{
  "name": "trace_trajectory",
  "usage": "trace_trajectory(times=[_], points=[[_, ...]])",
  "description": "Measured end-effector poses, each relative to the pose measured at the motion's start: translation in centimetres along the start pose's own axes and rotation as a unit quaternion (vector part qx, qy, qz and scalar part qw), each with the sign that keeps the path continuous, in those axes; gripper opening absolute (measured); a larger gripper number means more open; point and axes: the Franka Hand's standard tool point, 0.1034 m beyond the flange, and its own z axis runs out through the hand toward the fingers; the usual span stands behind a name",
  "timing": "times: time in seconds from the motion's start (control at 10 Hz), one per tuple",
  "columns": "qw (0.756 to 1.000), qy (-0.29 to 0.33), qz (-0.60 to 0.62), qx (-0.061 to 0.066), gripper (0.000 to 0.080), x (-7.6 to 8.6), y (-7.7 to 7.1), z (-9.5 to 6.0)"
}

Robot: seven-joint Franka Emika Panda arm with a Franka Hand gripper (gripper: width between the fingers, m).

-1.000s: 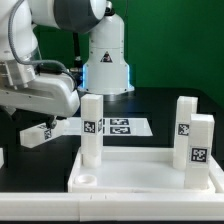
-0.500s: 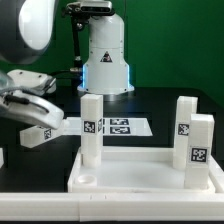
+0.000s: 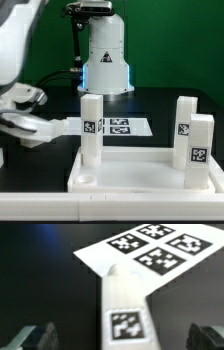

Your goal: Assemble desk

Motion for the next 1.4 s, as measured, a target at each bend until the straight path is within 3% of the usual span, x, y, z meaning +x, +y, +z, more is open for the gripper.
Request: trace_trajectory(times=[0.4, 0.6, 0.7, 0.8, 0.9, 1.0, 1.1, 1.2, 1.3, 1.4], points=[[1.0, -0.004, 0.017, 0.004, 0.0649, 0.6, 0.1, 0.8], [1.0, -0.004, 0.017, 0.004, 0.0409, 0.6, 0.1, 0.8], [1.0, -0.004, 0.018, 0.004, 0.0409, 0.6, 0.1, 0.8], [1.0, -0.003, 0.017, 0.003, 0.0281, 0.6, 0.1, 0.7], [1.0, 0.001, 0.01, -0.002, 0.0281, 0.1, -0.2, 0.3], [1.0, -0.001, -0.004, -0.009, 0.0284, -1.7, -0.8, -0.9], [1.0, 0.007, -0.016, -0.005, 0.0284, -3.2, -1.4, -2.4], [0.998, 0.045, -0.036, -0.003, 0.0284, -4.6, -2.0, -4.6], [0.99, 0.121, -0.068, -0.008, 0.0284, -5.4, -2.9, -6.1], [0.984, 0.161, -0.075, -0.007, 0.0284, -5.9, -3.1, -5.1]])
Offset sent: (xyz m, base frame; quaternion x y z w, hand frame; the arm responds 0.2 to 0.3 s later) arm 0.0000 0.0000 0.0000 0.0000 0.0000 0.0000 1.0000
